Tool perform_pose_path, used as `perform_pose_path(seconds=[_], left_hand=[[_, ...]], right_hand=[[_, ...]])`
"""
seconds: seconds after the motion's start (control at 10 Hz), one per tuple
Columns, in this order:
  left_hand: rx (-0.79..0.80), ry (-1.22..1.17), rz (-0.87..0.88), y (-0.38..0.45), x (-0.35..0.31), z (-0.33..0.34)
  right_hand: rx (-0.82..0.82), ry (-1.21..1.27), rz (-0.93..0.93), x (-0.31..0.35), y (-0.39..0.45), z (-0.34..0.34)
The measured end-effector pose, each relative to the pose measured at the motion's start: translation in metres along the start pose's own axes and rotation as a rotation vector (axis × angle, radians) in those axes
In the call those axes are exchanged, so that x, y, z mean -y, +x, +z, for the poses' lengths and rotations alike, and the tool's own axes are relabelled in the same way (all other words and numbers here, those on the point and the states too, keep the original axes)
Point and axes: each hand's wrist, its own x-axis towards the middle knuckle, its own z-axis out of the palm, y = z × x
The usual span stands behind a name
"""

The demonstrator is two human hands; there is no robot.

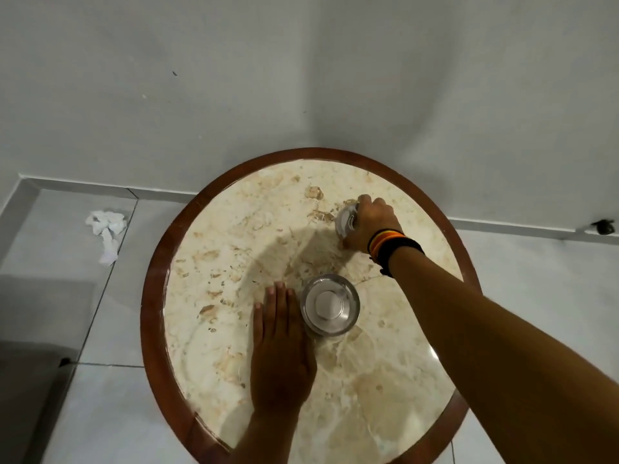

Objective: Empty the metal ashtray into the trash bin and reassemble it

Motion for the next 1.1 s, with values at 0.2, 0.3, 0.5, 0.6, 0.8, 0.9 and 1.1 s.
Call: perform_pose_path(seconds=[0.2,0.3,0.5,0.6,0.8,0.9,1.1], left_hand=[[0.031,0.010,-0.004,0.001,-0.001,0.000],[0.024,0.005,0.001,0.001,0.001,0.001],[0.014,0.020,0.003,0.003,-0.001,0.003],[0.011,0.043,0.004,0.001,0.000,0.002],[-0.013,0.089,0.026,0.004,-0.002,0.000],[0.021,0.103,0.008,0.002,-0.001,-0.003],[-0.132,-0.079,-0.077,-0.004,0.002,-0.009]], right_hand=[[0.041,-0.051,0.065,0.003,-0.004,-0.002],[0.017,-0.042,0.070,0.006,-0.011,0.003],[-0.036,0.020,-0.211,0.003,-0.090,-0.001],[0.069,-0.105,-0.353,0.005,-0.138,0.014],[0.012,-0.124,-0.389,0.009,-0.141,0.049],[-0.003,-0.099,-0.383,0.013,-0.139,0.059],[-0.153,0.090,-0.315,0.010,-0.147,0.053]])
